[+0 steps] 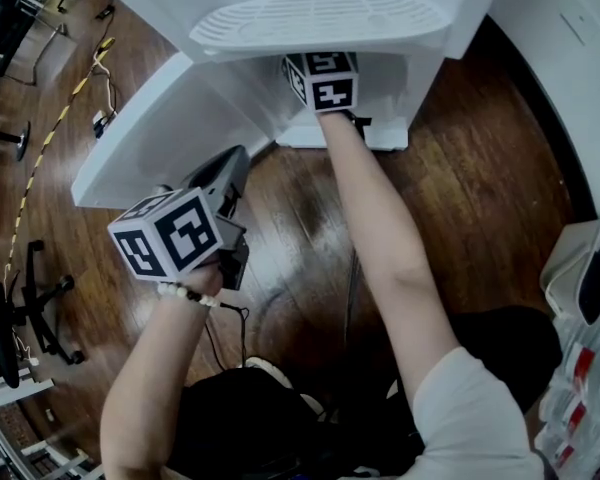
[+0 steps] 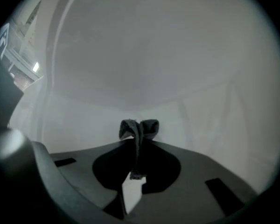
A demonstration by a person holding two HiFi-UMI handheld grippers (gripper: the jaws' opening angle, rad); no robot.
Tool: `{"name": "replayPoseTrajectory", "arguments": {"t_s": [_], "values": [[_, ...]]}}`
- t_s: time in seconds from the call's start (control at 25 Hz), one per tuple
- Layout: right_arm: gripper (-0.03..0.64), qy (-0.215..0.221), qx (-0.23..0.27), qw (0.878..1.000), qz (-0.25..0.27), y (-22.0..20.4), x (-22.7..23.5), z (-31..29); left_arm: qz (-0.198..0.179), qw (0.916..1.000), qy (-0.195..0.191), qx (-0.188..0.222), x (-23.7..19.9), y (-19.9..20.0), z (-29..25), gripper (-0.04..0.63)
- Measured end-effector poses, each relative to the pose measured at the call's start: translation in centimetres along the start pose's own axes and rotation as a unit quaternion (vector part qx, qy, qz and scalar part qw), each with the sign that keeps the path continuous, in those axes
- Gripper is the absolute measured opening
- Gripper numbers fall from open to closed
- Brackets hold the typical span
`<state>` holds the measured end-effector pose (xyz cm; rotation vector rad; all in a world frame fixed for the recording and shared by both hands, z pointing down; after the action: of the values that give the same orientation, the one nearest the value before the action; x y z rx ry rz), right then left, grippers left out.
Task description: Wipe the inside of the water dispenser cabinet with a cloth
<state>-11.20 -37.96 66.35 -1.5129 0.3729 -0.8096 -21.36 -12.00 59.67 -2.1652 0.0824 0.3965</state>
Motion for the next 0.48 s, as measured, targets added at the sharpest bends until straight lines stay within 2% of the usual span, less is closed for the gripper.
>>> {"name": "replayPoseTrajectory", "arguments": {"t_s": [0.12,0.28,0.48], "values": [[0.043,-0.035,0.005,0.999,-0.018,0.7,1.2,0.0,0.0,1.0,0.001,-0.001,0.0,0.0,0.0,-0.003],[0.041,-0.092,-0.07,0.989,-0.09,-2.5,3.4,0.1,0.006,1.0,0.003,-0.001,-0.1,-0.1,0.0,-0.003],[0.043,-0.11,-0.14,0.973,-0.147,-7.2,4.0,0.1,0.006,1.0,0.005,-0.003,-0.2,-0.2,0.0,-0.003]]}}
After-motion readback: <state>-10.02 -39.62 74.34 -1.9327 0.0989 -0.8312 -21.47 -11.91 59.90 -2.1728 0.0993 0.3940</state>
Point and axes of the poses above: the fingertips, and each gripper's own axes: z backward along the fingers, x to its right, y out of its top, the point moved 10 cm from there along z, backward along the fingers, and after that the axes turned 8 degrees about -z, right-handed, at the moved point
